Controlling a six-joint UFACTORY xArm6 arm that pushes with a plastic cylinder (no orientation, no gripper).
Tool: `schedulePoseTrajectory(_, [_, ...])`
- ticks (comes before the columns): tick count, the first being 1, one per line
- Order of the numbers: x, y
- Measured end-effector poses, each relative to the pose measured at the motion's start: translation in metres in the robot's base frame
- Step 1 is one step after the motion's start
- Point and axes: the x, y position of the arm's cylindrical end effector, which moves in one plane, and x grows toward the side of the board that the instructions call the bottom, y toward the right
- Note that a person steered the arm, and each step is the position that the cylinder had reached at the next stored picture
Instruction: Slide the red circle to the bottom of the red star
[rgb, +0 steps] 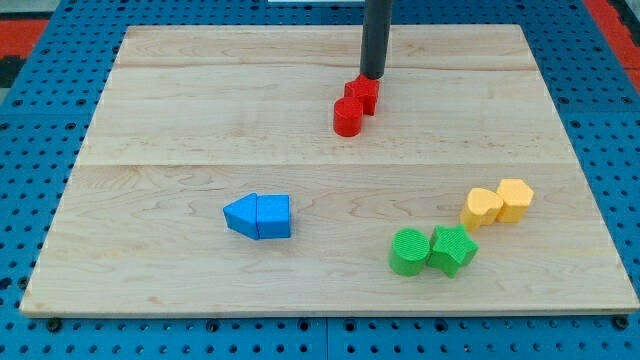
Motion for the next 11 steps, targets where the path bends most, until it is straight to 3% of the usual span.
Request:
schedulePoseTrajectory(4, [0.008, -0.074])
schedulePoseTrajectory(6, [0.074, -0.083])
schedulePoseTrajectory(11, [0.086, -0.06])
